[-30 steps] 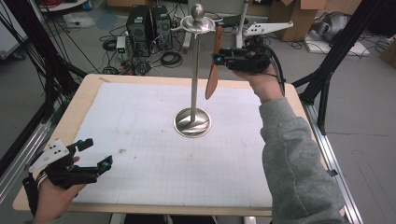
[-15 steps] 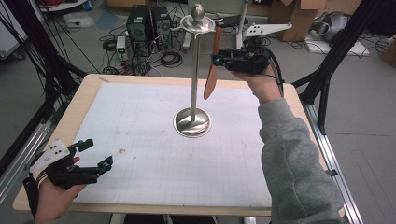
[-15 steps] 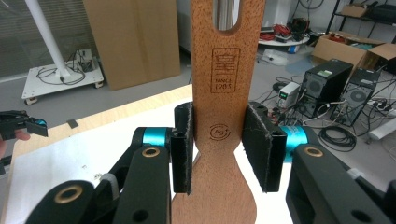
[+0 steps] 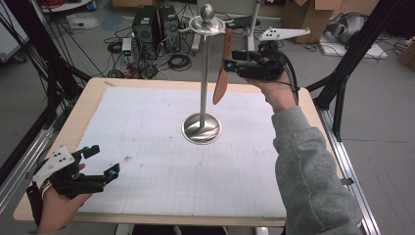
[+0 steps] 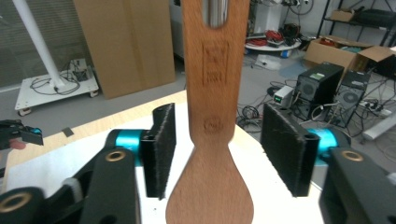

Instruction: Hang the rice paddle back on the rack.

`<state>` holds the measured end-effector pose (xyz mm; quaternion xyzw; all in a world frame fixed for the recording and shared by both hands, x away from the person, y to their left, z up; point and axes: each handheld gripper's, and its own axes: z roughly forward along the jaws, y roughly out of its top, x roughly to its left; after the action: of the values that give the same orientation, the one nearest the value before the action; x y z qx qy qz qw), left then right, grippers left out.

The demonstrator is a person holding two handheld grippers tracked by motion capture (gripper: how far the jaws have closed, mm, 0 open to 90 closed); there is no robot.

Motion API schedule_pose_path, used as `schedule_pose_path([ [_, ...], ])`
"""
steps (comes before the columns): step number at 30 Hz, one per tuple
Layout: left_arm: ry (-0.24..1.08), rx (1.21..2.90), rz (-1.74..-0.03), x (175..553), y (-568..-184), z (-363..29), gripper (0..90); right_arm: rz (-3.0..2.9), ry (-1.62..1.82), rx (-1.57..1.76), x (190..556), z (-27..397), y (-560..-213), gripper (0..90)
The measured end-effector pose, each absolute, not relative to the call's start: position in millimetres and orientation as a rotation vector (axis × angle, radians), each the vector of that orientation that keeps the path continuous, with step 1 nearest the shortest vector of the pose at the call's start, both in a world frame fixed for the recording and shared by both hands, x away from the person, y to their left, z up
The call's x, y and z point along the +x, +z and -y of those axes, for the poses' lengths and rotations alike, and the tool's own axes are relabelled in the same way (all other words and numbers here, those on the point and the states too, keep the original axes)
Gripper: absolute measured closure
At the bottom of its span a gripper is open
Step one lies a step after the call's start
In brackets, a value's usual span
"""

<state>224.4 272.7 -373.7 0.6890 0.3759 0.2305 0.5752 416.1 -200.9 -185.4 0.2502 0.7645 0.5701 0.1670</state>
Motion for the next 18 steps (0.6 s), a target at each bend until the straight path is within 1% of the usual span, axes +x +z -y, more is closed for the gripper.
schedule_pose_path([
  [3,0.534,1.623,-0.873,226.3,-373.9,-270.0,2.7,-2.193,1.608,0.714,414.9,203.4,-188.9,36.5],
  [7,0.524,1.625,-0.87,229.7,-375.1,-266.6,2.7,-2.178,1.595,0.667,409.7,206.2,-190.8,33.3],
  [16,0.501,1.65,-0.85,236.8,-377.4,-255.8,2.7,-2.169,1.573,0.635,401.1,215.8,-199.0,21.6],
  [18,0.496,1.647,-0.848,237.9,-377.6,-253.4,2.7,-2.176,1.571,0.631,400.0,217.1,-199.7,21.6],
])
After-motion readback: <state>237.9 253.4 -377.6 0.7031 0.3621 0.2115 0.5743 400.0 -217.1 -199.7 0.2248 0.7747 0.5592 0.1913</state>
